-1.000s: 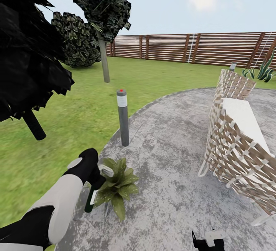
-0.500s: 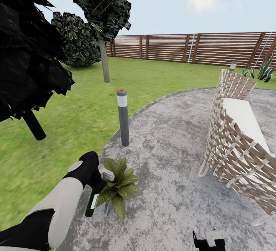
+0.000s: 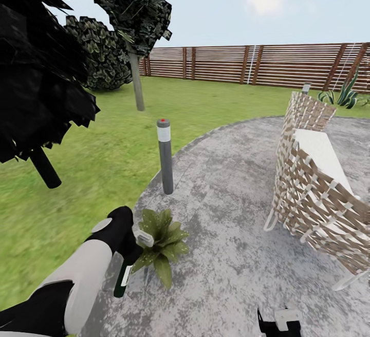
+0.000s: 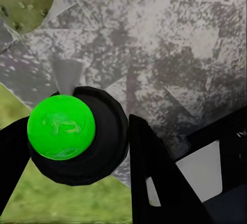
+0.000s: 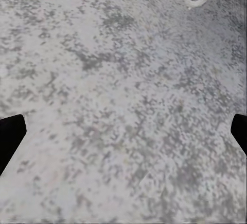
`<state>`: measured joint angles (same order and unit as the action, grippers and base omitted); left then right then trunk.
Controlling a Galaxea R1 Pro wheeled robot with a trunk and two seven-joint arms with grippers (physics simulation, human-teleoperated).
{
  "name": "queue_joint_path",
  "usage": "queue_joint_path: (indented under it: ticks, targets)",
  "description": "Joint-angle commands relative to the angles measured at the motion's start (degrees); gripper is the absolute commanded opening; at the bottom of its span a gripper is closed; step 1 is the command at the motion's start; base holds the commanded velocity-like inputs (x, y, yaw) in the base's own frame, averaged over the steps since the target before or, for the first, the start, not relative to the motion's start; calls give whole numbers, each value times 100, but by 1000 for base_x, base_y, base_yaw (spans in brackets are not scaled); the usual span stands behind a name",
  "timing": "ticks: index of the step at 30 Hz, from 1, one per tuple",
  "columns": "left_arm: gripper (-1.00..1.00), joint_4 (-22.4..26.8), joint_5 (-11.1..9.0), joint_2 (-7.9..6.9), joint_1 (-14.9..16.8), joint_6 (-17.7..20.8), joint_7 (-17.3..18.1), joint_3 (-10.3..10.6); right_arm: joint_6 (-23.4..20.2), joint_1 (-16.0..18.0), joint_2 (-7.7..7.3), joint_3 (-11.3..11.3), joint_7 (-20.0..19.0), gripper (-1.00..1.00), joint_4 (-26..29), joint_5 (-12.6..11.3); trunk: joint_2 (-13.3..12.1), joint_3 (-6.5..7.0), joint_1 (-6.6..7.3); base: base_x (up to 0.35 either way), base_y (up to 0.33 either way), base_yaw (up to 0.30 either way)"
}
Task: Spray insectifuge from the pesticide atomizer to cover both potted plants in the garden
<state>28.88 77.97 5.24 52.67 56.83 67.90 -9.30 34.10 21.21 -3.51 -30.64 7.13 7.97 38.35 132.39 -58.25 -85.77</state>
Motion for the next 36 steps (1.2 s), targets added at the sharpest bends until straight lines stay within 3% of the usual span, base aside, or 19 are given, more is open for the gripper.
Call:
queue_joint_path:
  ticks: [1,6,16,20,25,36]
  targets:
    - [-100,-45,65,12,2,30,49,-46,18,6,-1,-21,43,100,-9,62,2,-5,2,-62,283,-272]
    - [-100,-175,82,14,3,30,1,-46,18,6,0,-18,43,100,-12,67,2,-5,2,-141,208,-213]
    - [-100,-192,74,-28,4,16,77,-16,18,6,0,-17,43,100,-11,69,2,-5,2,-87,11,-15]
    - [-100,-467,91,-29,-39,18,36,-13,18,6,0,-17,43,100,-14,75,2,-5,2,0,0,0]
    - [-100,-414,96,-32,-213,12,14,5,18,6,0,-16,43,100,-12,76,2,-5,2,-97,-52,0]
    - [-100,-398,96,-24,-222,30,-14,-9,18,6,0,-19,35,100,-12,76,2,-5,2,-213,-38,-103]
